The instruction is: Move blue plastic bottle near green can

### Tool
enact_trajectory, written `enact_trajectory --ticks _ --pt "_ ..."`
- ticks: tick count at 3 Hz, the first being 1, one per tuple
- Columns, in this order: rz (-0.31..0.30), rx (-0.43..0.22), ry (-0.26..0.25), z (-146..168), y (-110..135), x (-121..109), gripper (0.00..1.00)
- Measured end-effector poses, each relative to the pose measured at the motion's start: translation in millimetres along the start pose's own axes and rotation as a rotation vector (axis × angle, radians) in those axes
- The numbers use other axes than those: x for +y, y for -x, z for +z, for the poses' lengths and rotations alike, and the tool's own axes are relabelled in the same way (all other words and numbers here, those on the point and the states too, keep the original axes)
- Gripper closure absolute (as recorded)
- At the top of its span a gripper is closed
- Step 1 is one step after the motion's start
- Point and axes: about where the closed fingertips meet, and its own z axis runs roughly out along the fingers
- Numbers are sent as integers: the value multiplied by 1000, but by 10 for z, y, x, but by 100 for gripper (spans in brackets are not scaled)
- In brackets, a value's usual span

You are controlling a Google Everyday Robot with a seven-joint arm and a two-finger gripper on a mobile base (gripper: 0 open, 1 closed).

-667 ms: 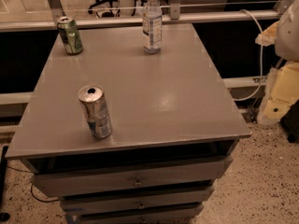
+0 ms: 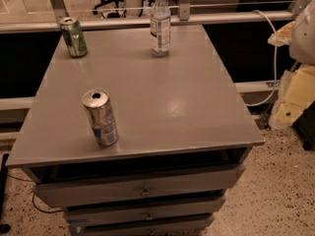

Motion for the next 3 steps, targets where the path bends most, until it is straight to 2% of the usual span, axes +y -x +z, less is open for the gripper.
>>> enact_trajectory --ticks 1,2,3 --pt "-8 -104 -59 194 62 -416 0" --pt "22 -251 -98 476 230 -1053 0" --pt "53 -394 -108 614 495 -1571 0"
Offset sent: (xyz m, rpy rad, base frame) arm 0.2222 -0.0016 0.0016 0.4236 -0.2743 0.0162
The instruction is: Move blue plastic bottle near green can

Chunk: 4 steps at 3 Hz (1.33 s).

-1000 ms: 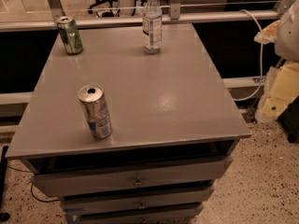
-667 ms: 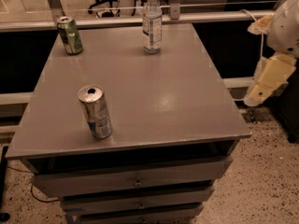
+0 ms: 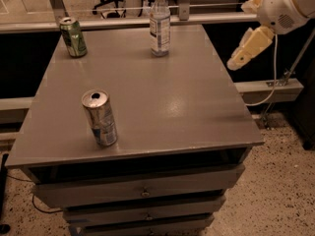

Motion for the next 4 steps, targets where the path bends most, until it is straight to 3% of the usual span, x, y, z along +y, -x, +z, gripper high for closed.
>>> enact_trajectory --ticks 1,2,3,4 --pt "68 -161 39 245 200 -123 0" --pt "66 -159 38 245 197 -122 0" --pt "104 -208 33 279 231 -105 0" --pt "208 -323 40 531 327 -1 0"
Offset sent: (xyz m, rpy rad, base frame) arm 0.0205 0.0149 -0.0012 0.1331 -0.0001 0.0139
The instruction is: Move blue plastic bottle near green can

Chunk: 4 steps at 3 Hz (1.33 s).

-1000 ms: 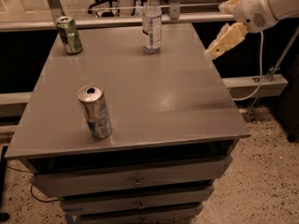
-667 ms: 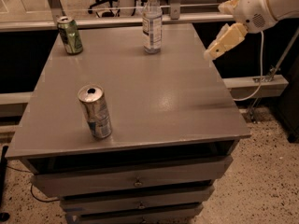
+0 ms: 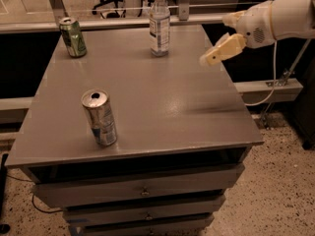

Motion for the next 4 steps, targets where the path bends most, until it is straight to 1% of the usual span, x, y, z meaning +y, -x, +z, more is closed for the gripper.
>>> enact_trajectory --ticks 1,2,3,4 --pt "103 -107 -52 414 26 -144 0" --pt "179 -177 -142 730 97 -466 0" --pt "204 -234 -222 1010 242 -805 0" --pt "191 -262 -255 1300 378 -1062 0"
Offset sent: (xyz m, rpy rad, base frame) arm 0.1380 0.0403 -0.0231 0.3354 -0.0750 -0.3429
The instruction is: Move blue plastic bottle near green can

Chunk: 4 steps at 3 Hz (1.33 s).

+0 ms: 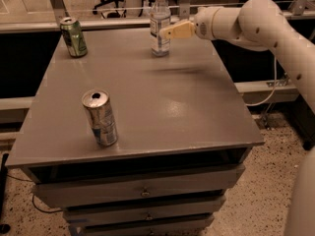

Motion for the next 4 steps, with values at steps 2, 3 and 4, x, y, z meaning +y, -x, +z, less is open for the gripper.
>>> enact_trajectory --ticks 2,3,4 --pt "9 -63 32 603 133 -10 0" --pt "35 -68 68 742 188 66 16" --pt "44 -92 109 760 381 238 40"
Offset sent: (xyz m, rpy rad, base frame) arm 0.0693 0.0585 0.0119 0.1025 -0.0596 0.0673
